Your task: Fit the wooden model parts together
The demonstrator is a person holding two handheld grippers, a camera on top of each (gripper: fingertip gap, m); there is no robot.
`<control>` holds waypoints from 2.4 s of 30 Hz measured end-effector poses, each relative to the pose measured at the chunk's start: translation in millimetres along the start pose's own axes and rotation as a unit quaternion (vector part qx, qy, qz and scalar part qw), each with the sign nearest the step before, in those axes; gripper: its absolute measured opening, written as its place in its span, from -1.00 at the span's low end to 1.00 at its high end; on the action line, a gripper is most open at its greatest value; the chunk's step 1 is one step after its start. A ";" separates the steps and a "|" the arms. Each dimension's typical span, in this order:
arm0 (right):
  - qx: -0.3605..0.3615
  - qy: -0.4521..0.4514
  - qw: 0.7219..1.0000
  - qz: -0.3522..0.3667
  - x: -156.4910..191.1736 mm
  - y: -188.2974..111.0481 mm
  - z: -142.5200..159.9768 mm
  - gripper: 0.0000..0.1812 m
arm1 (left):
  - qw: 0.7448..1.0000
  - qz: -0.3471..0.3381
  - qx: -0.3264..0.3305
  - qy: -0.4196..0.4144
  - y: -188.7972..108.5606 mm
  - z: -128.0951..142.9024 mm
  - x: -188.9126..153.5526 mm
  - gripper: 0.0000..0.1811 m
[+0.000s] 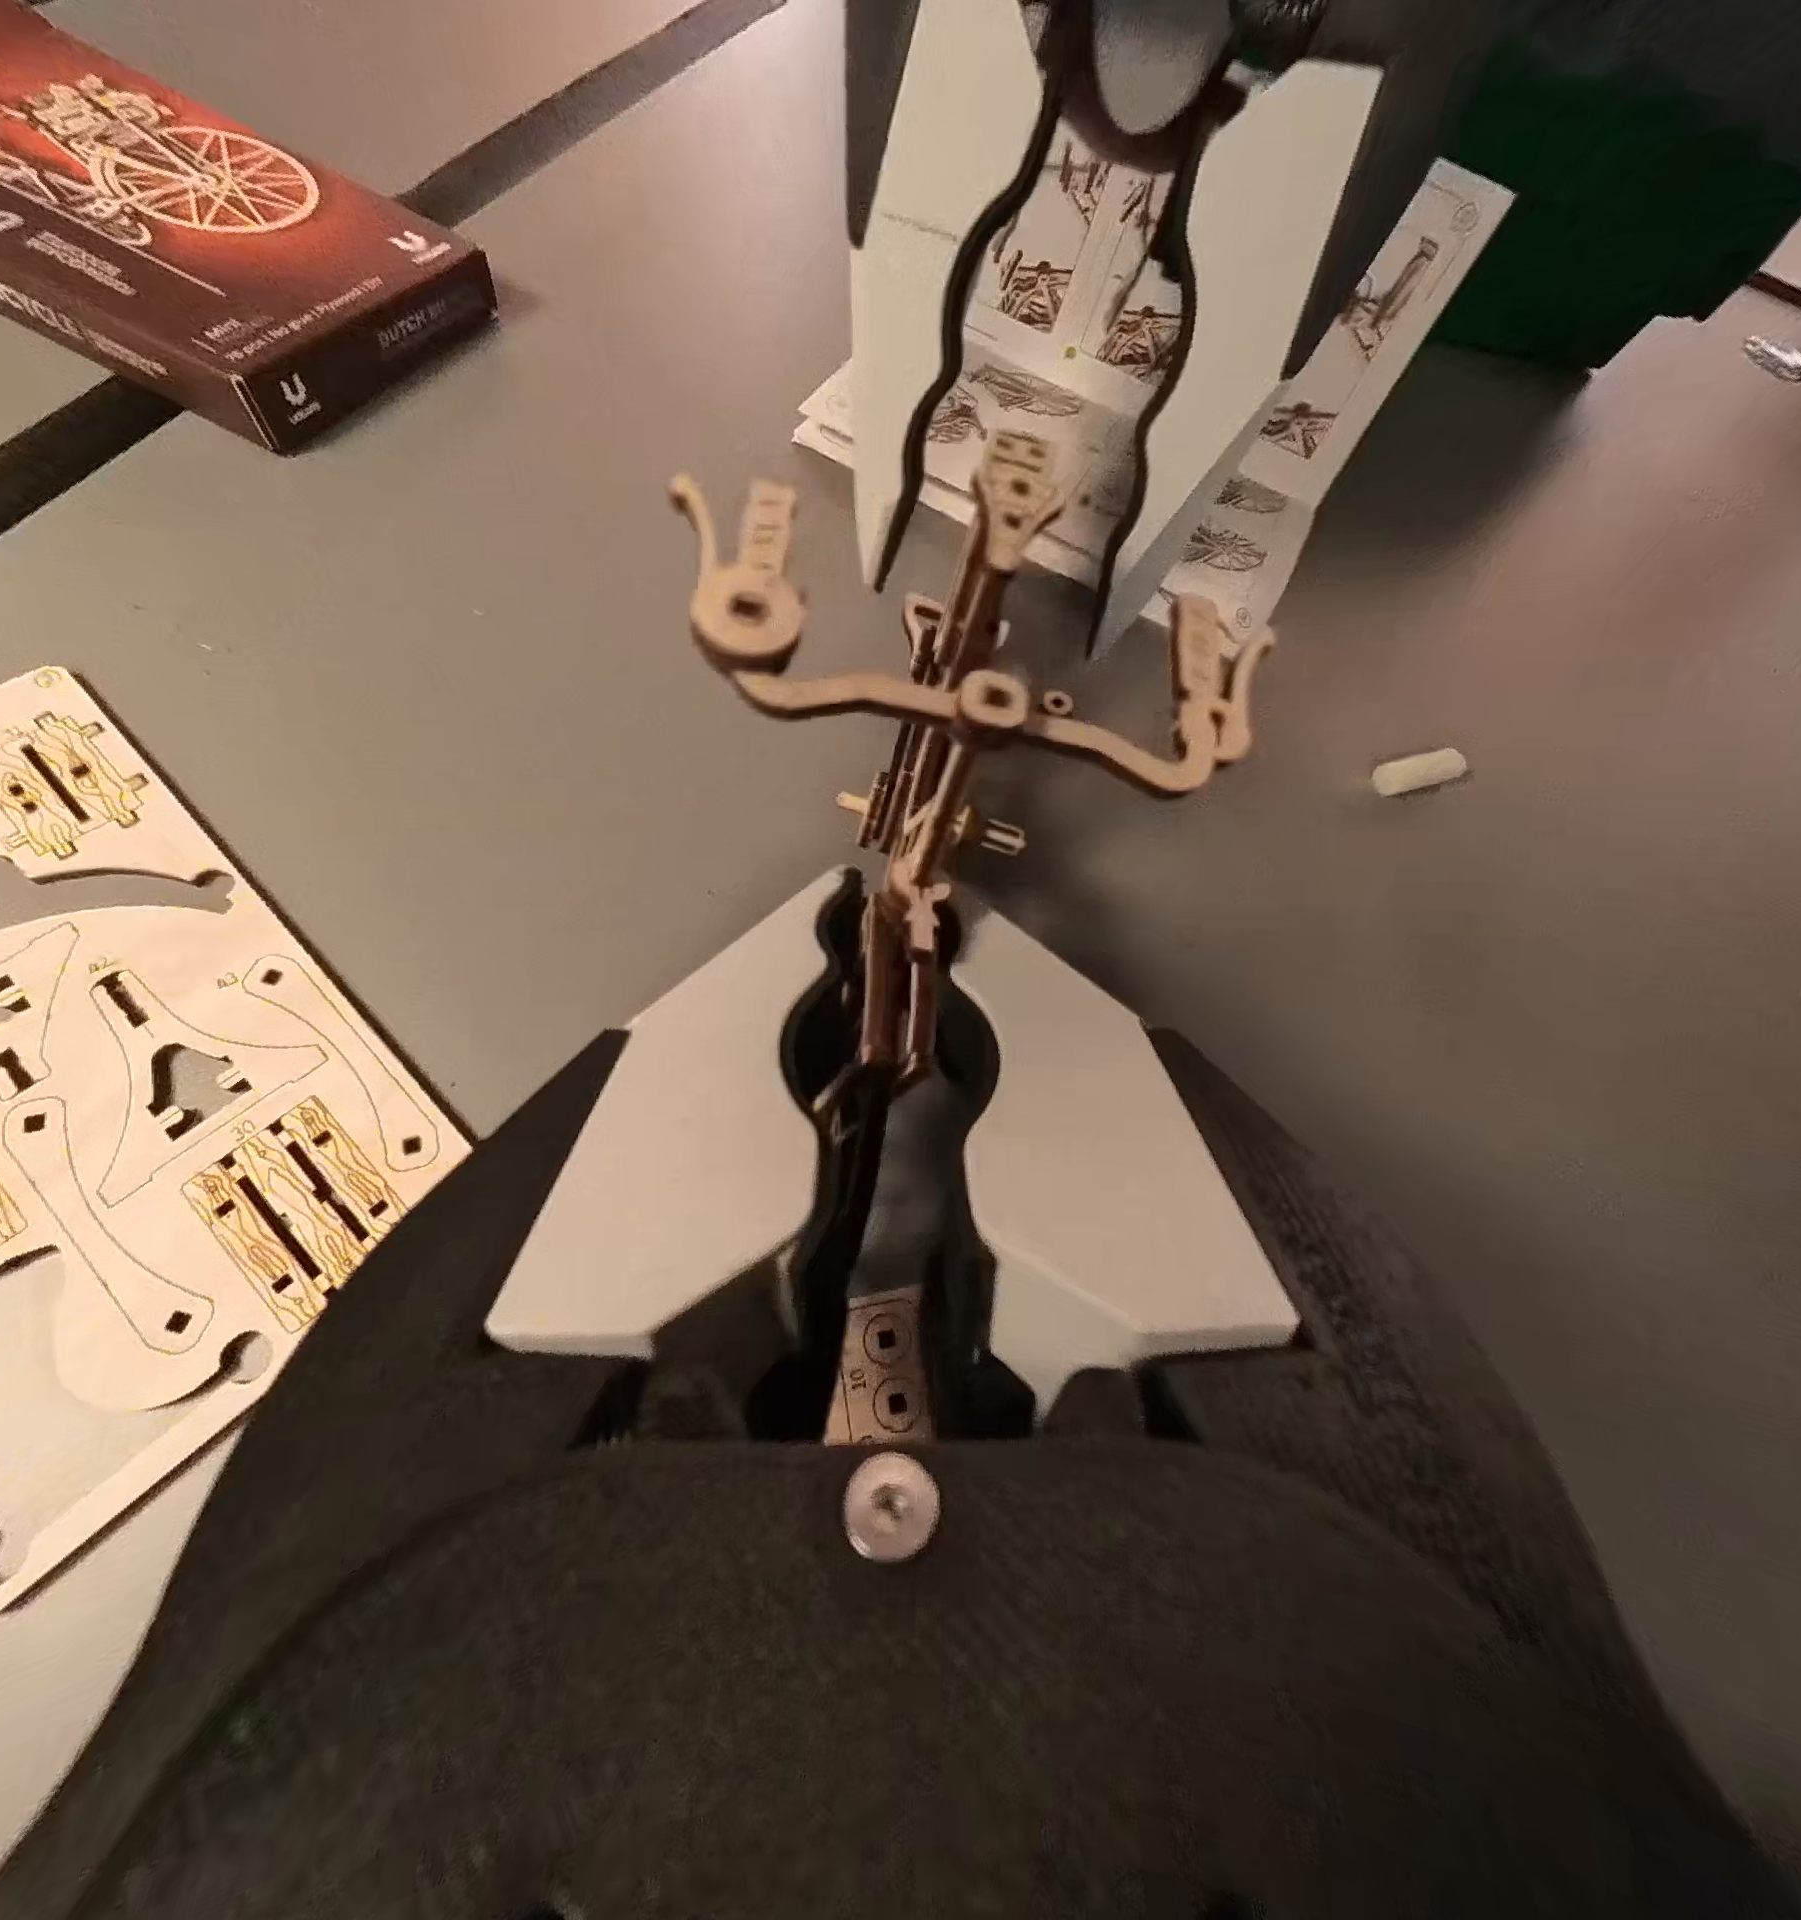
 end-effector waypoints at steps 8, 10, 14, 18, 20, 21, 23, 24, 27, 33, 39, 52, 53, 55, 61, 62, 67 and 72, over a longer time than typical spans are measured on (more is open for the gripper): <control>-0.007 0.005 1.000 0.021 -3.6 10.1 15.2 -0.67 | 0.999 0.013 0.030 -0.003 2.0 -6.0 3.3 -0.93; -0.013 0.006 1.000 0.016 -5.3 10.0 16.2 -0.69 | 0.999 0.012 0.034 0.002 2.5 -7.0 2.8 -0.93; -0.006 0.001 1.000 0.003 -6.3 12.0 16.7 -0.70 | 0.999 0.013 0.040 0.005 4.0 -8.6 1.2 -0.94; 0.002 -0.006 1.000 -0.001 -5.4 20.1 14.3 -0.69 | 0.999 0.013 0.041 0.008 4.6 -9.0 0.2 -0.94; -0.002 -0.003 1.000 -0.001 -6.3 20.6 14.1 -0.69 | 0.999 0.010 0.044 0.010 4.4 -9.0 0.3 -0.94; -0.003 0.000 1.000 -0.003 -6.6 20.6 14.2 -0.69 | 0.999 0.009 0.045 0.010 4.3 -9.0 0.4 -0.93; 0.006 0.004 1.000 -0.005 -6.7 20.4 15.9 -0.65 | 0.999 0.008 0.044 0.011 4.1 -8.9 0.2 -0.84; 0.011 0.006 1.000 -0.004 -6.7 20.1 17.3 -0.62 | 0.999 0.005 0.043 0.010 4.2 -8.5 0.5 -0.78; 0.005 0.015 1.000 -0.010 -6.1 17.7 21.2 -0.64 | 0.999 0.009 0.038 0.014 4.7 -6.9 -0.1 -0.72; 0.006 0.024 1.000 0.002 -2.2 14.2 23.0 -0.57 | 0.999 -0.005 0.044 0.025 5.4 -4.1 -2.0 -0.62; -0.071 0.076 0.991 0.088 22.8 -33.0 39.4 -0.48 | 0.997 -0.072 0.019 -0.002 -42.5 20.6 -8.4 -0.33; -0.383 0.100 0.697 0.598 145.3 -59.3 72.0 -0.46 | 0.895 -0.219 -0.384 -0.065 -87.0 25.0 -86.7 -0.33; -0.400 0.088 0.658 0.632 155.9 -55.5 77.2 -0.48 | 0.885 -0.222 -0.406 -0.046 -75.8 22.4 -98.9 -0.32; -0.375 0.079 0.614 0.690 167.7 -45.4 88.5 -0.53 | 0.881 -0.229 -0.414 -0.021 -52.4 16.2 -114.5 -0.32; -0.387 0.153 0.619 0.667 166.5 -32.9 120.7 -0.56 | 0.917 -0.182 -0.354 -0.009 3.5 6.8 -119.2 -0.34; -0.386 0.182 0.623 0.655 165.9 -30.8 127.1 -0.56 | 0.920 -0.187 -0.344 -0.018 6.5 4.2 -116.3 -0.34; -0.362 0.292 0.637 0.615 174.1 -21.9 151.3 -0.56 | 0.921 -0.184 -0.342 -0.037 23.4 -9.6 -107.2 -0.35; -0.372 0.393 0.642 0.543 184.7 -15.1 159.8 -0.57 | 0.930 -0.211 -0.298 0.022 52.2 -39.1 -91.4 -0.37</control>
Point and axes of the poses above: each gripper's, where its closed fingertips meet, y out along the fingers, z out of its underside, x = y × z across the jaws, the point moved 10 cm from there along -y, back along the fingers, and after that the axes turned 11 degrees about x, right-handed, at the moved point
